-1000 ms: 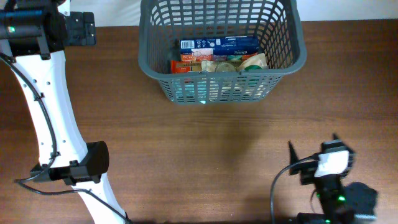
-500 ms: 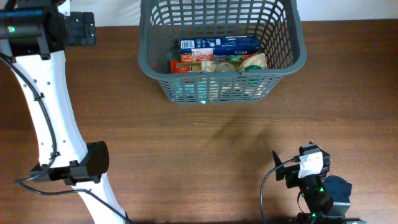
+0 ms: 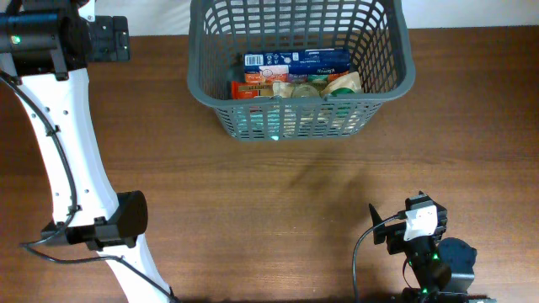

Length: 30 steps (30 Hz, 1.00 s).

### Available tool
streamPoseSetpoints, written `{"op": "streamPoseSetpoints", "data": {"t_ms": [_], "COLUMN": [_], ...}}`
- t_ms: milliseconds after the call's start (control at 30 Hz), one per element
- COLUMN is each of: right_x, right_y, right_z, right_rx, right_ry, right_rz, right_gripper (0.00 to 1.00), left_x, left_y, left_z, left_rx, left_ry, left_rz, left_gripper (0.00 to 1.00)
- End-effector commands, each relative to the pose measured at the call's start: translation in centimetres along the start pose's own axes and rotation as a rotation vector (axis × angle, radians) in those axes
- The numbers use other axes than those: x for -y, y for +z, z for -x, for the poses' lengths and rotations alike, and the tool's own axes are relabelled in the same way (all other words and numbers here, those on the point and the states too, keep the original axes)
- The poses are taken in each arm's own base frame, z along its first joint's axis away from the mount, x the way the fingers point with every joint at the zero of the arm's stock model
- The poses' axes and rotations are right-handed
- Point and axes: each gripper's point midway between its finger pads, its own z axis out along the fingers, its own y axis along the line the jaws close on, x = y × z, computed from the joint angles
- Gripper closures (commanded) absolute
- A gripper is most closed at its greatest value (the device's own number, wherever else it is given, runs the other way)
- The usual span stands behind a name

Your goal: Pack container

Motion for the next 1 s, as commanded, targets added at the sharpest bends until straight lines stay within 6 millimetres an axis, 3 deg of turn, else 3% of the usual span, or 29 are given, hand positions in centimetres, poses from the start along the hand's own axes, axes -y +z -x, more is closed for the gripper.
{"op": "streamPoseSetpoints", "data": {"t_ms": [0,200,333,500,633,700,800,967], "right_x": [-0.2,-0.2,-0.2,-0.2,-0.2,-0.2,-0.2,-0.2], "right_y": [0.0,0.0,0.0,0.0,0.0,0.0,0.0,0.0], "right_z": [0.0,0.0,0.0,0.0,0.0,0.0,0.0,0.0], "right_rx": [0.008,0.008,0.008,0.008,0.008,0.008,0.008,0.008], "right_ry": [0.010,0.010,0.010,0.010,0.010,0.010,0.010,0.010], "right_rz": [0.012,0.012,0.012,0.012,0.012,0.012,0.012,0.012], "right_gripper": [0.01,0.01,0.01,0.01,0.01,0.01,0.01,0.01], "left_x": [-0.3,-0.3,-0.2,0.5,0.7,-0.1,0.6,4.3], "left_y": [-0.7,-0.7,-2.2,-5.7,-7.9,-8.7,-9.6,-11.4], "left_z": [0.0,0.0,-0.1,-4.0,-9.7,-12.1,-12.8,-11.3], "left_rx": [0.011,0.012,0.028,-0.031,-0.111,-0.110,0.041,0.478], "left_ry": [-0.019,-0.019,-0.016,0.031,0.071,0.072,0.025,-0.044], "left_rz": [0.002,0.002,-0.004,-0.032,-0.048,-0.012,-0.060,-0.277], "left_gripper": [0.01,0.01,0.01,0.01,0.01,0.01,0.01,0.01]}}
